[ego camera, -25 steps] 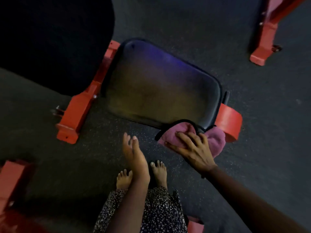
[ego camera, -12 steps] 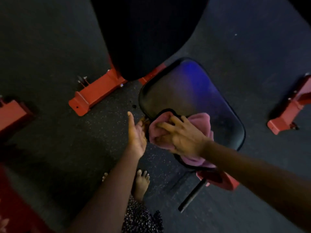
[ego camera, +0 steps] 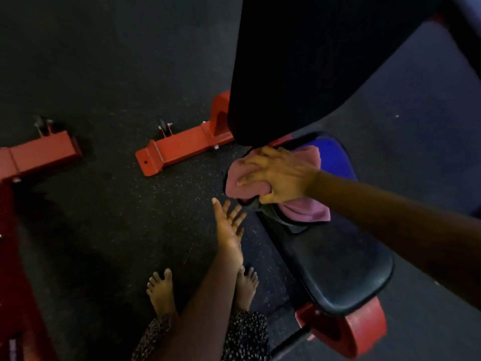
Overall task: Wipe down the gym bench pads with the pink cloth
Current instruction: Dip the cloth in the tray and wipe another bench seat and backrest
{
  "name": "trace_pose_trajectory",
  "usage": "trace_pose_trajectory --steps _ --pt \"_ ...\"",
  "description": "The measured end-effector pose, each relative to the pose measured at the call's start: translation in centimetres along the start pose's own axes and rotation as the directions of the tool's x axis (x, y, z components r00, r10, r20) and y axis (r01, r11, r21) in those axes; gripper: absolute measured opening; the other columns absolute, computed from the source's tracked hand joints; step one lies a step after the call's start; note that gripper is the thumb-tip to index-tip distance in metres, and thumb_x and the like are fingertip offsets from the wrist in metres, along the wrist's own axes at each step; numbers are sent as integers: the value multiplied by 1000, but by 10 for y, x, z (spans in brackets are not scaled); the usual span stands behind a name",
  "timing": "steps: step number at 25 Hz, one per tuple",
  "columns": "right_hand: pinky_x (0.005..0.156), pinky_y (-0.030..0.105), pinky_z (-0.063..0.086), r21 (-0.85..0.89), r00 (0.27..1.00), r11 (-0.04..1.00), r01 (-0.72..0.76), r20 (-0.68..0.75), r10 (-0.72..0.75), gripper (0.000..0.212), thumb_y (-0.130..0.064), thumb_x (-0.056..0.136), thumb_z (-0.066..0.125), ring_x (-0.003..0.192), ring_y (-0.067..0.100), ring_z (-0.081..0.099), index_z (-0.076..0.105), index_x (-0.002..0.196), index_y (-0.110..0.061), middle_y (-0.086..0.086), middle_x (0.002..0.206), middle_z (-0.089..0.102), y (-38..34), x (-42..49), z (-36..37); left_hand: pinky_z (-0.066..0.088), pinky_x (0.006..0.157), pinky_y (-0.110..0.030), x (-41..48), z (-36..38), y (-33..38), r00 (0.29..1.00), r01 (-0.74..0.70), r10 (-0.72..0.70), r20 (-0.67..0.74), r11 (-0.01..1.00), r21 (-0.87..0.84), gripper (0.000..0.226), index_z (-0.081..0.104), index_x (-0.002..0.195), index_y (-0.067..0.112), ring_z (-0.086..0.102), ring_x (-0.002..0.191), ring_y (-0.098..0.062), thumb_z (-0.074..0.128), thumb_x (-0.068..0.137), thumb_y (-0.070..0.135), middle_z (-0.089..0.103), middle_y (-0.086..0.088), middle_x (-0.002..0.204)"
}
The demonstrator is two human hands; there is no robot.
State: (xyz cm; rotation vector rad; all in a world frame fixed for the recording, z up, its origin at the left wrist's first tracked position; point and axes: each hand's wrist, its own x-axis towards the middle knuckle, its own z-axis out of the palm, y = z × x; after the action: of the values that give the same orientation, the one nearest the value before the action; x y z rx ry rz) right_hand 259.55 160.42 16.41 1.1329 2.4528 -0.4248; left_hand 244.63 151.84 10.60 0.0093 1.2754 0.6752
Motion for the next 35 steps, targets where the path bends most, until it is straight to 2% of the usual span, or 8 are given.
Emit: trace_pose_trajectory --steps 3,8,14,17,21,27,32,35 --pt "109 48 25 44 999 999 -25 -24 26 61 -52 83 56 133 26 27 33 139 -45 -5 151 26 22 -2 -3 28 112 -38 5 30 -9 1000 -17 17 -24 1000 17 76 38 142 23 43 130 -23 22 86 71 45 -2 142" --pt "107 46 28 111 975 977 -180 -109 192 66 -47 81 60 133 27 31 30 140 -45 -4 149 32 65 -37 7 30 112 -48 30 60 -40 992 -89 79 -98 991 -97 126 33 143 36 39 134 -22 45 33 97 37 2 149" --pt "100 47 39 199 964 966 -167 -174 202 62 -52 77 55 123 28 43 41 136 -41 -2 141 45 93 -44 18 33 110 -42 12 75 -32 957 -197 199 -213 980 33 68 25 146 28 38 133 -26 46 89 57 35 -1 148" --pt "100 44 36 220 956 956 -193 -175 234 64 -59 74 41 123 27 43 42 135 -43 -3 142 43 100 -51 19 28 111 -33 -10 77 -33 890 -330 394 -229 903 274 61 23 148 21 31 139 -21 49 94 37 27 -2 152" --pt "103 39 31 241 936 939 -243 -195 293 55 -45 84 56 128 25 36 40 137 -41 -4 145 39 117 -65 19 25 110 -25 -37 79 -43 595 -627 789 155 335 703 54 35 142 15 28 138 -13 48 94 34 31 -3 148" --pt "101 35 33 578 849 736 -352 -133 511 53 -38 83 54 124 25 43 47 135 -30 6 136 48 165 -98 46 21 116 -45 7 126 -55 469 -577 597 651 -352 737 53 43 138 13 29 139 -19 37 91 37 43 -6 144" --pt "101 25 33 917 727 223 -330 95 680 44 -26 92 55 120 13 47 48 135 -23 0 132 54 176 -131 89 21 113 -47 20 134 -91 487 -421 420 766 -656 627 54 34 138 14 29 140 -24 34 90 40 38 -9 148" --pt "103 30 34 966 711 62 -251 141 689 48 -38 90 56 120 9 43 42 136 -33 -11 130 48 150 -154 116 16 114 -46 23 133 -94 502 -334 402 765 -726 601 61 34 141 12 22 141 -25 33 88 41 33 -12 151"
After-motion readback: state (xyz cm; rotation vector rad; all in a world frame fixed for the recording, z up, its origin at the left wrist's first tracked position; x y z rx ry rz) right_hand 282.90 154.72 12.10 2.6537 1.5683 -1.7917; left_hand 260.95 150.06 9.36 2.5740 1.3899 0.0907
